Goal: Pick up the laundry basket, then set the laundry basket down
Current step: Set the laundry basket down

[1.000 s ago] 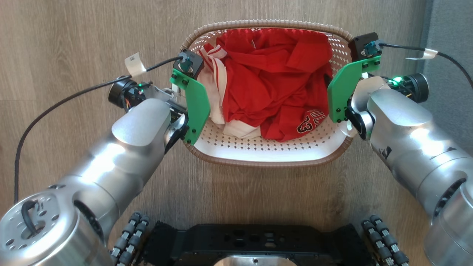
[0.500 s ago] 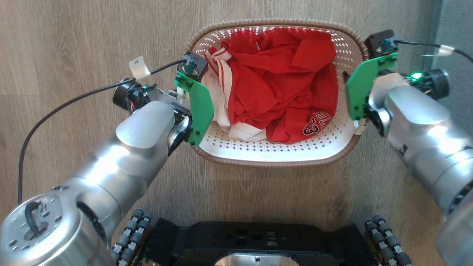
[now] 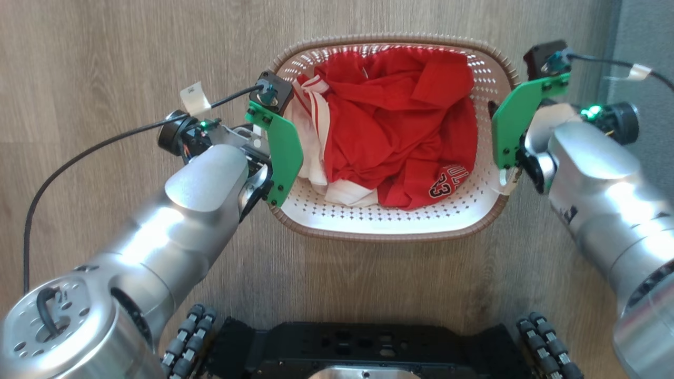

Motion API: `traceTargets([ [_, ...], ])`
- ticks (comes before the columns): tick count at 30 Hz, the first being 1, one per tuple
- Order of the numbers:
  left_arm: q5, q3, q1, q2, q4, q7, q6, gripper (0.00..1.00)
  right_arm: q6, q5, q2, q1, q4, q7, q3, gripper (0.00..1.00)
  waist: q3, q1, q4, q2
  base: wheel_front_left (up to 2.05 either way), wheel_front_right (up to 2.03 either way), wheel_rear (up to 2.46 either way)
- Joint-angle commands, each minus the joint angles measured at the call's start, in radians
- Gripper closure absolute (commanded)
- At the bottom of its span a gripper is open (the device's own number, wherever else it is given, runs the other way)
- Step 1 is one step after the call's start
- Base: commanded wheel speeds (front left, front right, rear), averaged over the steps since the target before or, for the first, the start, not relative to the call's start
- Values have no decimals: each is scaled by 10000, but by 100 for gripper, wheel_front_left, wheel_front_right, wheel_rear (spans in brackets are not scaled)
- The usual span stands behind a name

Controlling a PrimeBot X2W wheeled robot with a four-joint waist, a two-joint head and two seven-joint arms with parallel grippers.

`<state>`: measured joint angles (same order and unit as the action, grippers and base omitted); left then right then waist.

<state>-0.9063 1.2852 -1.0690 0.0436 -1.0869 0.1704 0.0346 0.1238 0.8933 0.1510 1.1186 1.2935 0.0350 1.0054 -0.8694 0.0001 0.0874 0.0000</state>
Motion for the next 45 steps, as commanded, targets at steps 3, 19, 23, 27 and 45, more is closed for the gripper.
traceTargets([
  [3, 95, -50, 164, 66, -13, -15, -57, 0, 69, -333, -287, -877, -28, 119, -294, 0, 287, -1, -30, 0, 0, 0, 0],
  [19, 264, -80, 1453, 66, -1101, -681, -64, 0, 69, -1204, -955, -2280, -27, 148, -2034, 0, 2853, -1, -620, 0, 0, 0, 0],
  [23, 182, -99, 1770, 66, -1268, -1314, -127, 0, 69, -1200, -997, -2643, -68, -308, -2220, 0, 3638, -1, -712, 0, 0, 0, 0],
  [27, 96, -162, 2094, 66, -1336, -2176, -197, 0, 69, -891, -1004, -3122, -695, -998, -2203, 0, 4456, -1, -756, 0, 0, 0, 0],
  [45, 773, -3108, 3119, 925, 1532, -4317, -1791, 0, 69, -1412, -199, -4450, -3684, -2963, -4010, 0, 7008, -1, -924, 0, 0, 0, 0],
])
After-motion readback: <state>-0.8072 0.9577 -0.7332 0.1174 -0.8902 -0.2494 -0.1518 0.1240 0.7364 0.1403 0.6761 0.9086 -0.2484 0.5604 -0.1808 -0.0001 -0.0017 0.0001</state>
